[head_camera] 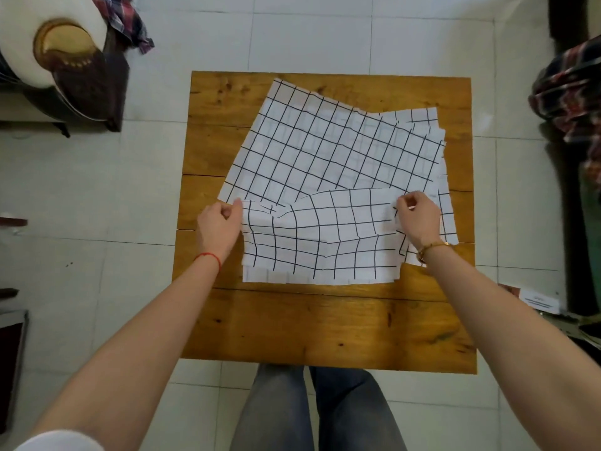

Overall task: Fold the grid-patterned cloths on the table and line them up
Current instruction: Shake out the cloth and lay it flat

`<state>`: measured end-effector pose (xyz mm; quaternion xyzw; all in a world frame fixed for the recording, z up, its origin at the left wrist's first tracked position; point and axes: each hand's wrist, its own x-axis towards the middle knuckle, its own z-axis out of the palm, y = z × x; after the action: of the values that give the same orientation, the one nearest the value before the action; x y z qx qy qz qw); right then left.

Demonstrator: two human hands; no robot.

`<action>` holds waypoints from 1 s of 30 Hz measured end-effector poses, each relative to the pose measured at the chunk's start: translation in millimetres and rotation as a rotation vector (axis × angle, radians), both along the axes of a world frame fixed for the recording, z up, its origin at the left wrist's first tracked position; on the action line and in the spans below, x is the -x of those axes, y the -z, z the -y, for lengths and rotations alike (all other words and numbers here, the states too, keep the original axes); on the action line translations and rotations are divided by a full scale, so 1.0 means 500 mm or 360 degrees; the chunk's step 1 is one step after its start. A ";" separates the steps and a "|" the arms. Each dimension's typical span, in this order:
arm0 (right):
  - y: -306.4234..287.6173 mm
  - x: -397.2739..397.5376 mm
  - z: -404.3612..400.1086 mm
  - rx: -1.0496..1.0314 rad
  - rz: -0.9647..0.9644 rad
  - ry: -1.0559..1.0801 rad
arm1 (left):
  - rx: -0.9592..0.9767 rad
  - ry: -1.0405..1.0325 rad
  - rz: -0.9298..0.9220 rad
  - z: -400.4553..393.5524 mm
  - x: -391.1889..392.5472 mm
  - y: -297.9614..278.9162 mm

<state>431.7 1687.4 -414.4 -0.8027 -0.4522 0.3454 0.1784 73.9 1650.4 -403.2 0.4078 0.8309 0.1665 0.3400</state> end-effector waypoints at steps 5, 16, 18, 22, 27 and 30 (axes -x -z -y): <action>0.031 0.014 -0.045 0.0047 0.0014 0.0074 | 0.0066 -0.0081 0.0201 -0.040 -0.030 0.008; 0.083 0.036 -0.088 0.0198 -0.0009 0.0433 | -0.0005 -0.0207 0.0500 -0.065 -0.018 0.049; 0.088 0.035 -0.089 0.0215 -0.0003 0.0418 | -0.0025 -0.0221 0.0512 -0.067 -0.014 0.054; 0.094 0.031 -0.090 0.0173 0.0010 0.0408 | -0.0047 -0.0270 0.0536 -0.070 -0.007 0.064; 0.100 0.028 -0.089 0.0108 -0.0035 0.0294 | -0.0018 -0.0314 0.0531 -0.071 0.001 0.084; 0.100 0.026 -0.090 0.0056 -0.0022 0.0334 | -0.0049 -0.0353 0.0498 -0.071 0.000 0.086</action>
<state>418.8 1732.3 -464.3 -0.8464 -0.3582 0.3382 0.2024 74.1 1686.1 -446.2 0.2879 0.8051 0.2769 0.4384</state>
